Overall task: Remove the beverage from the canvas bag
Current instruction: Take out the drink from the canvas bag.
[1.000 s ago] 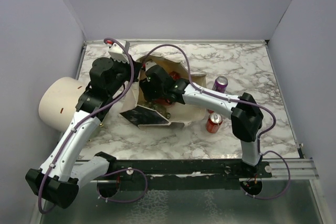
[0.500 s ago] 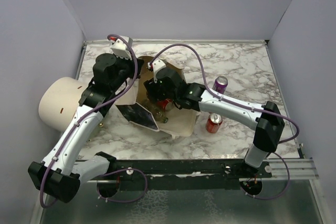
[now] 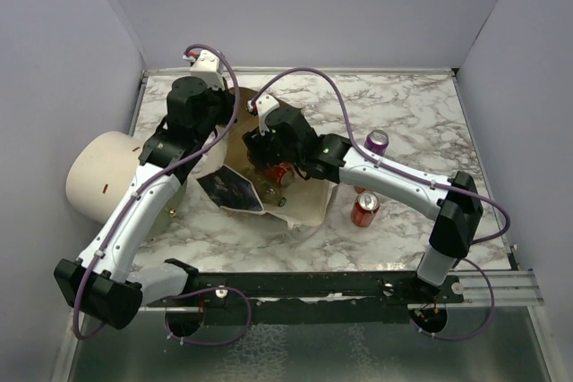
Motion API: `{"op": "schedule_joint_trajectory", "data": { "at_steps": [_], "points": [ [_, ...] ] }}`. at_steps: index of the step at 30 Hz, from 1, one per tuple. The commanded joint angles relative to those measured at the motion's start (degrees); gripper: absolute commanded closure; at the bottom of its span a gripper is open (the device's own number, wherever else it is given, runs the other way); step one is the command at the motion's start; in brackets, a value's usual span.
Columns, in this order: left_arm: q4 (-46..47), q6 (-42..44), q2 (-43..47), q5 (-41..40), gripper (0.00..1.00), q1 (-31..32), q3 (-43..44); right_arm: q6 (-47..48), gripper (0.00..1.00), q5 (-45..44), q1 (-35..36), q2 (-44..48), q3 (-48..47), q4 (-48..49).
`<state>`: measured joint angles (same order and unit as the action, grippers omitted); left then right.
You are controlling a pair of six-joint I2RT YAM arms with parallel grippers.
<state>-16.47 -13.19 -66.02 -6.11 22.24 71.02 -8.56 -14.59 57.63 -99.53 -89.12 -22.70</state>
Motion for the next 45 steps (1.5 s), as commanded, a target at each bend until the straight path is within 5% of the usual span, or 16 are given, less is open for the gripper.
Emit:
{"op": "schedule_joint_trajectory", "data": {
  "at_steps": [1,17,28,34,38,45],
  "points": [
    [2.8,1.2,-2.1,-6.3,1.0,-0.5,5.3,1.1,0.98,3.8,0.0,3.1,-3.3,1.3],
    [0.0,2.9,-7.7,-7.2,1.0,-0.6,7.9,1.0,0.98,-2.4,0.0,9.4,-9.7,-5.0],
    [-1.4,2.2,-8.1,-8.0,1.0,-0.6,7.8,8.2,0.98,-20.6,0.0,14.8,-16.1,-5.3],
    [-1.2,2.2,-8.4,-7.8,1.0,-0.6,8.1,21.4,0.98,-36.5,-0.6,18.0,-14.1,2.8],
    [-1.5,2.1,-8.8,-7.5,1.0,-0.6,8.7,22.4,0.98,-39.6,-7.0,18.2,-13.1,0.9],
    [-2.2,2.0,-9.1,-6.8,1.0,-0.6,9.7,5.1,0.98,-28.0,-27.6,18.6,-10.4,-13.7]
  ]
}}
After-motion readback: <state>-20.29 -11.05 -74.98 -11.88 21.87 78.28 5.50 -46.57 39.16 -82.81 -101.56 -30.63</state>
